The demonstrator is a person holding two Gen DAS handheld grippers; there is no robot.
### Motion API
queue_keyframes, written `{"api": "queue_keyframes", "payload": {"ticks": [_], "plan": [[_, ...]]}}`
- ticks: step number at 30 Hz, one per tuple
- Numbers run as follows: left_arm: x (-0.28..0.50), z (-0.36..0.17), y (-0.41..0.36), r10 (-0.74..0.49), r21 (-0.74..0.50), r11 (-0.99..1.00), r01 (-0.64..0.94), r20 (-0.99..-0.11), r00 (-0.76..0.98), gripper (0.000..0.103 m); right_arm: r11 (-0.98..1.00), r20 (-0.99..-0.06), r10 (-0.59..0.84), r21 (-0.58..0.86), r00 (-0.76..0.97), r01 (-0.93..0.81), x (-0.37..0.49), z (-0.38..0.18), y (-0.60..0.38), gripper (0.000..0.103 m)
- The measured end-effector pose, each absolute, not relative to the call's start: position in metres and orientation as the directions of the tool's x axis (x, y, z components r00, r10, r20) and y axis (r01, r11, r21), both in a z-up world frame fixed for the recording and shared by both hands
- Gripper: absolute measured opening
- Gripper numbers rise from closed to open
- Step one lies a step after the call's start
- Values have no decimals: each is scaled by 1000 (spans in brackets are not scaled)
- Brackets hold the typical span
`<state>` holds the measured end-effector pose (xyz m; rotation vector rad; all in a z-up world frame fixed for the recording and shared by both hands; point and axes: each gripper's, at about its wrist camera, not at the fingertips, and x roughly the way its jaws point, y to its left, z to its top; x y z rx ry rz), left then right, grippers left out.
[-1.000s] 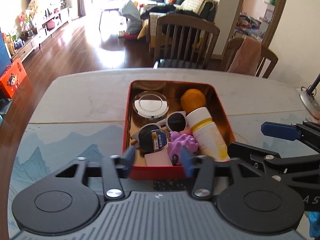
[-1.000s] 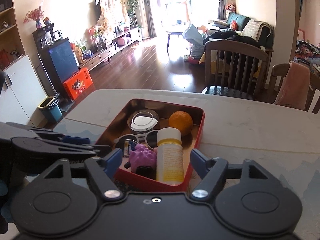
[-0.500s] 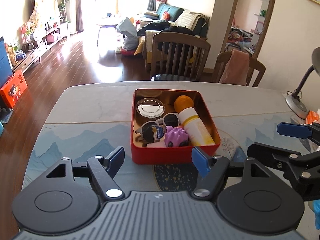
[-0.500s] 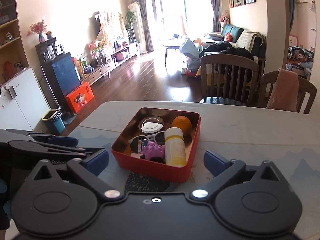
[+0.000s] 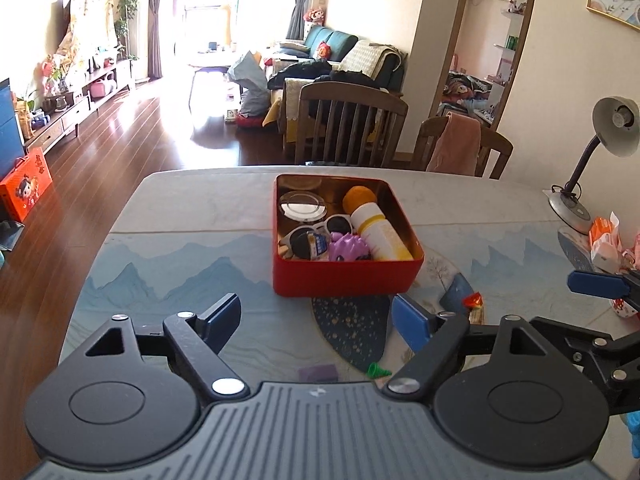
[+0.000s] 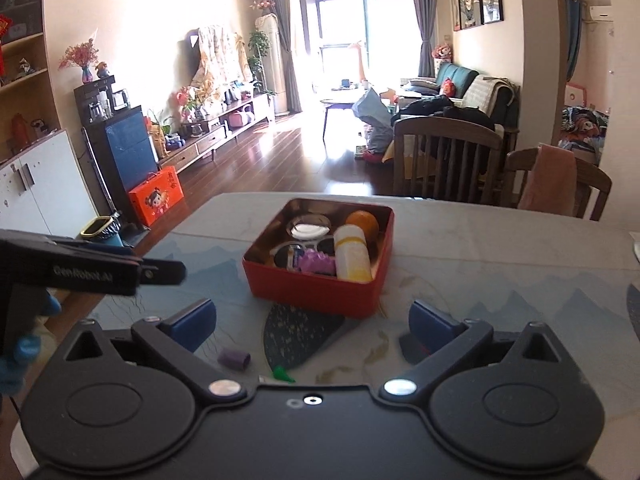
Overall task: Organize rigid objects
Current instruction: 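Withdraw both tools from the red box toward the purple eraser and candy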
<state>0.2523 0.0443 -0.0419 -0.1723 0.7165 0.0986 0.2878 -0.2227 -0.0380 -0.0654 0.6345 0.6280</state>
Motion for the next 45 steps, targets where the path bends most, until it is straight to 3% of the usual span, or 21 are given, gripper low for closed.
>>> {"api": "queue_keyframes", "payload": {"ticks": [11,29,37,45], "plan": [[237,-77,40,42,-127,975,-183,-703,710,83,867,-626,436,100,647,-488,276,-83,-256,103],[278,-153,28,70,-87,969,-230,-798,598,83,900,-712,349,73,610,-430,343,-146,-261,102],[293,-168,26,81,-74,969,-236,-806,586,83,909,-749,330,87,575,-408,377,-165,-258,96],[302,-176,29,99,-59,967,-248,-810,578,82,909,-768,318,80,556,-409,399,-174,-251,81]]}}
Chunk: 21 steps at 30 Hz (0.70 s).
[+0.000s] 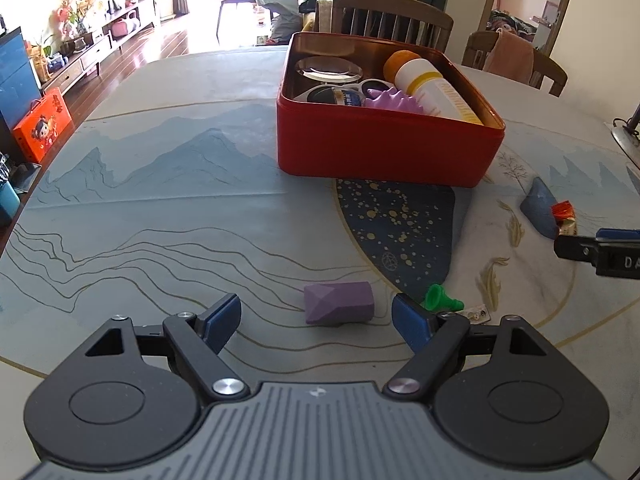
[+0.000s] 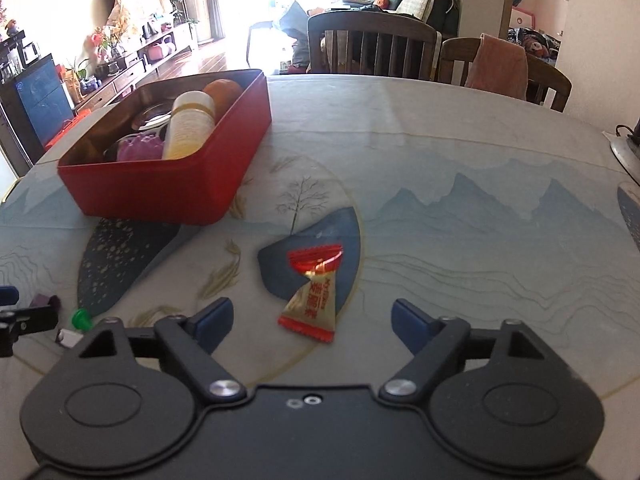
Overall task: Organize rigid objects
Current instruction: 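Withdraw both tools from the red box toward the purple eraser and candy, then grasp the purple eraser with the left tool while the right tool grasps the red candy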
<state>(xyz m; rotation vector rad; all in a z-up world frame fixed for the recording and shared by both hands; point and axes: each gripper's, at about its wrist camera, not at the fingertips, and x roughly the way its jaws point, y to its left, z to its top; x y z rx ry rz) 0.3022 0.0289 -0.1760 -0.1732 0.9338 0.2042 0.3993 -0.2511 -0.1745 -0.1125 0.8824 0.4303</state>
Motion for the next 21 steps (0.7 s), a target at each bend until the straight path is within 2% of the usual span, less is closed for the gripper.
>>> {"api": "queue_keyframes", "payload": {"ticks": [2,4,8,12,14,18,19,21], "plan": [[303,-177,29,92,-63,968,-243,-811,578,76,908,-771,312,68,555,-414,404,-175,-249,75],[304,-177,27,103,-47,970,-237,-809,579,73,908,-774,309,66,553,-414,408,-176,-248,71],[305,-177,25,114,-28,973,-230,-807,580,66,909,-779,302,63,549,-411,413,-176,-245,55],[304,-175,27,113,-31,972,-233,-807,580,60,913,-776,295,56,558,-404,413,-176,-244,49],[304,-175,26,118,-24,973,-231,-806,580,50,916,-775,287,50,563,-398,414,-176,-244,41],[305,-174,25,124,-11,974,-226,-810,573,38,917,-775,280,40,566,-398,413,-175,-243,31],[305,-174,25,126,-7,974,-225,-811,572,35,916,-775,279,38,567,-399,412,-175,-243,25],[304,-173,25,122,-7,976,-220,-813,569,35,916,-776,280,39,565,-400,412,-174,-243,22]]}}
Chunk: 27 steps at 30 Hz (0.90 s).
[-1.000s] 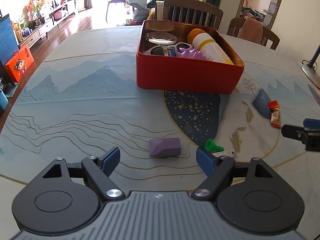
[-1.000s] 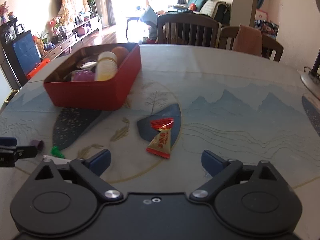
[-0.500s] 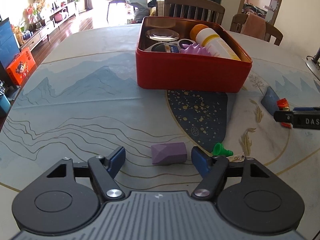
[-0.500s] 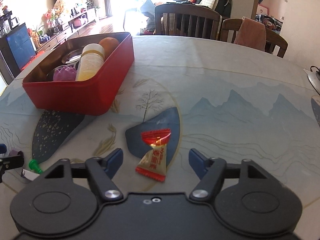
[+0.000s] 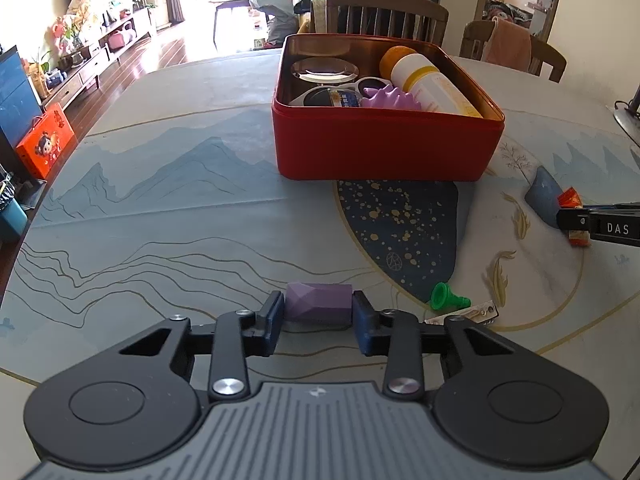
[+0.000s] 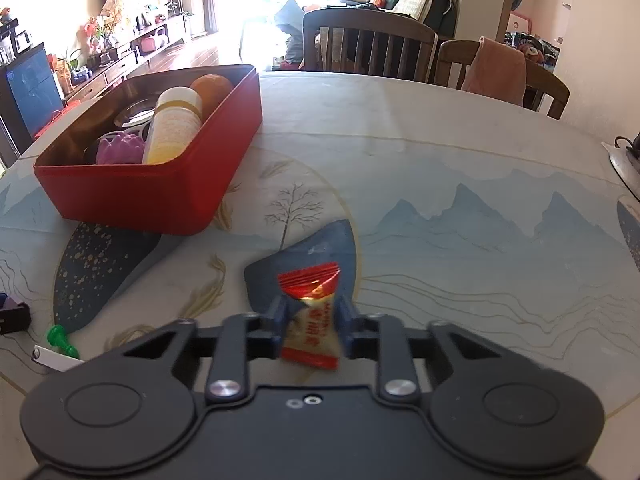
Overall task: Organize rigid objects
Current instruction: 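Grasp the purple eraser with the left tool while the right tool grasps the red candy, then carry the purple eraser and red candy toward the red box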
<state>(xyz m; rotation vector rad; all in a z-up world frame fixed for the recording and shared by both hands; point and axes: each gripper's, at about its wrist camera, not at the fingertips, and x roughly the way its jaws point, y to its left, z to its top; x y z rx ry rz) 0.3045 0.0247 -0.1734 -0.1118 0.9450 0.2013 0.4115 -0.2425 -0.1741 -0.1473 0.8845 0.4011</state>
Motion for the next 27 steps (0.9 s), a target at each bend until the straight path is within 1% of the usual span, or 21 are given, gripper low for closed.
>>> {"api": "queue_keyframes", "payload": {"ticks": [5,11,20,27], "plan": [[301,-171,27,120,-16,973,-229,-813,570,35,916,-773,282,42,569,-398,406,-170,-242,21],[294,-162,30,128,-18,970,-242,-809,573,35,903,-762,323,72,561,-423,390,-156,-238,21],[277,-134,32,116,-41,971,-235,-781,613,35,864,-715,422,132,558,-485,360,-115,-226,21],[264,-103,31,103,-56,975,-216,-743,661,35,829,-666,487,147,565,-540,338,-79,-214,21]]}}
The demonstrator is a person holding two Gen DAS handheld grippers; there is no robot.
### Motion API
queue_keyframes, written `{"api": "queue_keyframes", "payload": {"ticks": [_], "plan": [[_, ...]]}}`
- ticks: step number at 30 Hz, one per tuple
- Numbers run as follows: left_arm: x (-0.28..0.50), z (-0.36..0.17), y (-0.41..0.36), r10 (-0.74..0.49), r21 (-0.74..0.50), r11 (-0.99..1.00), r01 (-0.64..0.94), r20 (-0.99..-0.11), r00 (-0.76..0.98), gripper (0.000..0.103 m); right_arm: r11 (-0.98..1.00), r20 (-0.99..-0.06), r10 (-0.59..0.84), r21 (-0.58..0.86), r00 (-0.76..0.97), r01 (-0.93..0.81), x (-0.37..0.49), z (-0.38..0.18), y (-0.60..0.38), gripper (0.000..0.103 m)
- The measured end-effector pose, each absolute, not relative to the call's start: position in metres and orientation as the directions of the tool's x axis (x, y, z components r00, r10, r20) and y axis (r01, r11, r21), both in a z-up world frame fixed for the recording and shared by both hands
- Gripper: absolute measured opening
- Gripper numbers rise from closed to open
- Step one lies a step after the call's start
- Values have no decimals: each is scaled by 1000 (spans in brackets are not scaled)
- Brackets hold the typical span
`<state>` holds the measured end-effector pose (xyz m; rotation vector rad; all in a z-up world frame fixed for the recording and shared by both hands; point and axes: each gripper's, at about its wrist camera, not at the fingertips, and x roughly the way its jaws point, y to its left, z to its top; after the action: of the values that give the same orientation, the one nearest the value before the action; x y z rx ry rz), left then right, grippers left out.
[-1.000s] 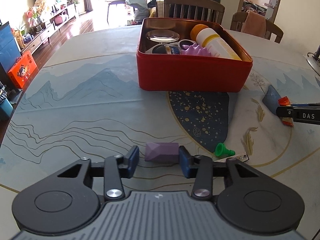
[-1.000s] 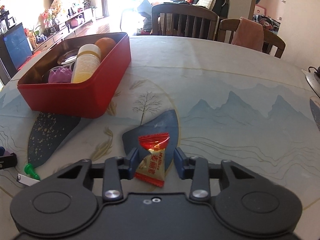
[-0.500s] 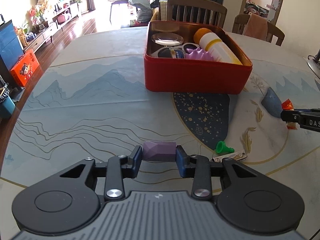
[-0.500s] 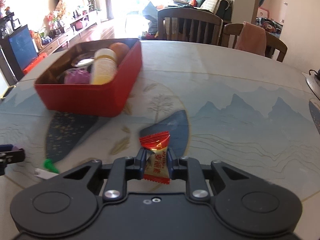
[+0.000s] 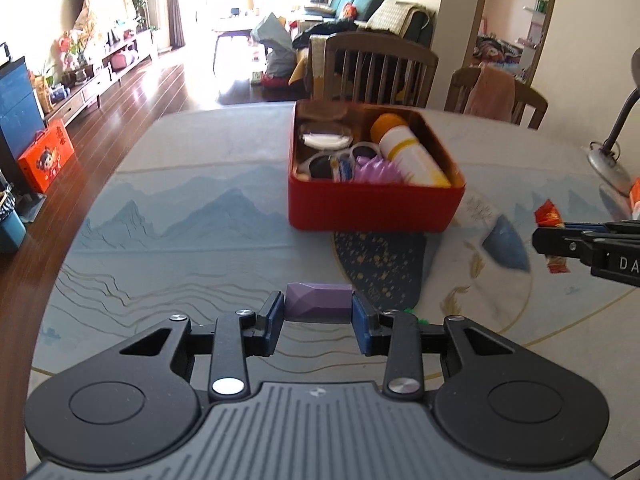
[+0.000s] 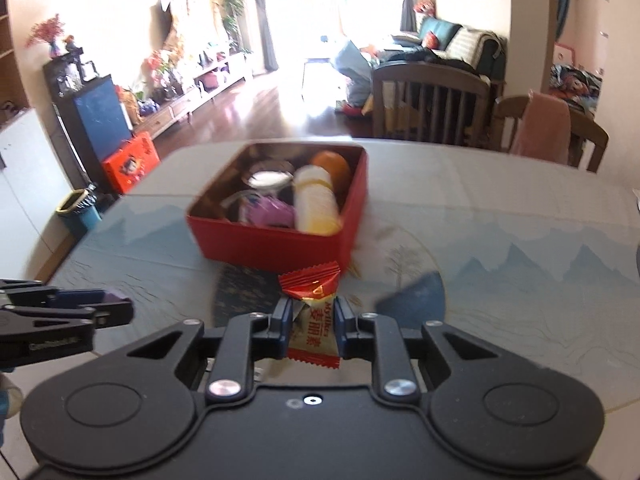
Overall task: Organize rigid objects
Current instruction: 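Carry the purple eraser and red candy toward the red box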
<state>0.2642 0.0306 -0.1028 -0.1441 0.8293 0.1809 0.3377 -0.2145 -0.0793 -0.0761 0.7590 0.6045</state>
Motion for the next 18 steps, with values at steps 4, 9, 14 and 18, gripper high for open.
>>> {"api": "queue_keyframes", "payload": {"ticks": [4,9,14,18], "plan": [[261,-83,29,104,-51,979,-200,-713,694,35,812,-638,510,137,577,-567,331,-61,-209,21],[262,-59,28,109,-38,982,-182,-675,729,35,798,-606,535,136,588,-587,329,-44,-203,21],[273,-39,26,108,-32,986,-166,-642,759,35,792,-585,547,129,599,-597,334,-32,-195,21],[288,-29,23,116,-13,988,-157,-618,777,35,790,-577,550,125,604,-600,343,-26,-186,21]]}}
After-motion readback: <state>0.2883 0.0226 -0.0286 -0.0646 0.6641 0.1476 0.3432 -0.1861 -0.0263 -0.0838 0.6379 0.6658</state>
